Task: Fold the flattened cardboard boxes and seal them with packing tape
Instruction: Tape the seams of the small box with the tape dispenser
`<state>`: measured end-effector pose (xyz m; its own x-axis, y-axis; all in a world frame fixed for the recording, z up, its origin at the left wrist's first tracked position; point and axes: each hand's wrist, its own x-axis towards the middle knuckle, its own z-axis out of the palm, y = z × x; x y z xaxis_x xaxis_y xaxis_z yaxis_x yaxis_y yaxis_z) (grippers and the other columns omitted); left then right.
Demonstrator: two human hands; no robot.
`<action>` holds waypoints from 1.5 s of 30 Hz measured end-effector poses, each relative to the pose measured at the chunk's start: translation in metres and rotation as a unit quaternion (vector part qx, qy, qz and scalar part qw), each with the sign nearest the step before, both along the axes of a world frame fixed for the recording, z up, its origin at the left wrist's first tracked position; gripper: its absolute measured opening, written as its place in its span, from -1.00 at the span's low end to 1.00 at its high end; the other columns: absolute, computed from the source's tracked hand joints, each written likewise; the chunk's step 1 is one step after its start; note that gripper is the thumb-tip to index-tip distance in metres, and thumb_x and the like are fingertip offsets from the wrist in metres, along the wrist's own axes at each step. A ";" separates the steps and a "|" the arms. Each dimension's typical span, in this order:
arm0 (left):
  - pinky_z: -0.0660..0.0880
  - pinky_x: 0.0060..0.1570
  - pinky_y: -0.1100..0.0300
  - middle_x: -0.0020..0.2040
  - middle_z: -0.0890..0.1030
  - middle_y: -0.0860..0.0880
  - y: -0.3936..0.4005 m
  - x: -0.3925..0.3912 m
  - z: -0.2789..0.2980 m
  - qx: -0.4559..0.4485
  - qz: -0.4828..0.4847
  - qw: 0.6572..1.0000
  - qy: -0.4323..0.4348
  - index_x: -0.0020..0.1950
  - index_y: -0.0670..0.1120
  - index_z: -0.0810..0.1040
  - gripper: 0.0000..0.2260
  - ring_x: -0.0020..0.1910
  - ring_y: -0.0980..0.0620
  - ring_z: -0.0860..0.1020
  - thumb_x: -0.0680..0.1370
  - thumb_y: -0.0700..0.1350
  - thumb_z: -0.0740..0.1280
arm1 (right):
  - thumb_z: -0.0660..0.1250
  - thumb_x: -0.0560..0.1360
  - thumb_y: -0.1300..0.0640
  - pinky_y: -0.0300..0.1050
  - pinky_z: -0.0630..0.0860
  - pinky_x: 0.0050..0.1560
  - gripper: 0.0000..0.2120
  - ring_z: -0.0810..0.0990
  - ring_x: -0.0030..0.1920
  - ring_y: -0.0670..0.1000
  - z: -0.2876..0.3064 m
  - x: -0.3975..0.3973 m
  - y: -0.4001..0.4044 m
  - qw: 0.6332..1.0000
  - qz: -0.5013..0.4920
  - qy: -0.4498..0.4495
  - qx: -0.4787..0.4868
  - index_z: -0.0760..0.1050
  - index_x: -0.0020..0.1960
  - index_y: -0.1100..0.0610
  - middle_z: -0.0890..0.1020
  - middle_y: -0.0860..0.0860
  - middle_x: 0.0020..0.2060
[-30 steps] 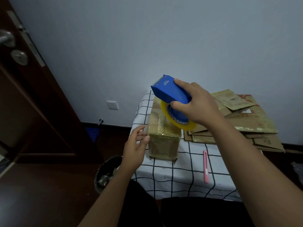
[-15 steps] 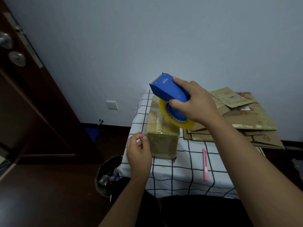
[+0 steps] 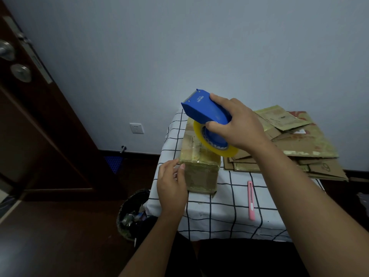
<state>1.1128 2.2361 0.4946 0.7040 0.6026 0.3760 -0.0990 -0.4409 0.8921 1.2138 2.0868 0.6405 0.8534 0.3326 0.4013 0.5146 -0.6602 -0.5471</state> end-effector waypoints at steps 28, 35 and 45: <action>0.26 0.28 0.04 0.25 0.57 0.00 0.020 0.021 0.010 0.468 -0.102 0.878 -0.008 0.23 0.01 0.60 -0.72 0.28 -0.03 0.49 0.56 0.04 0.31 | 0.41 0.44 -0.12 0.01 0.52 0.12 -0.34 0.50 0.10 -0.02 -0.006 0.004 -0.009 0.997 0.007 0.028 0.065 0.28 0.50 -0.17 0.50 -0.08 0.13; 0.27 0.33 0.10 0.25 0.52 0.01 0.014 0.027 0.028 0.477 -0.181 0.858 0.060 0.26 -0.03 0.54 -0.67 0.26 -0.01 0.47 0.53 0.04 0.37 | 0.40 0.43 -0.13 0.04 0.53 0.12 -0.33 0.50 0.11 -0.01 -0.008 0.004 -0.014 0.997 0.000 0.031 0.066 0.28 0.50 -0.18 0.50 -0.07 0.14; 0.46 0.13 -0.05 0.14 0.57 -0.06 -0.032 0.034 0.031 0.508 -0.061 0.847 0.143 0.10 -0.04 0.51 -0.52 0.10 -0.11 0.53 0.38 0.27 0.44 | 0.45 0.44 -0.03 0.01 0.54 0.17 -0.36 0.51 0.17 -0.04 -0.012 -0.002 -0.029 0.978 -0.025 0.068 0.195 0.32 0.47 -0.16 0.48 -0.10 0.23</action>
<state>1.1466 2.2043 0.5252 0.8871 -0.0131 0.4615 -0.0427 -0.9976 0.0537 1.2115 2.0576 0.6282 0.9192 0.1337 0.3704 0.3916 -0.4098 -0.8238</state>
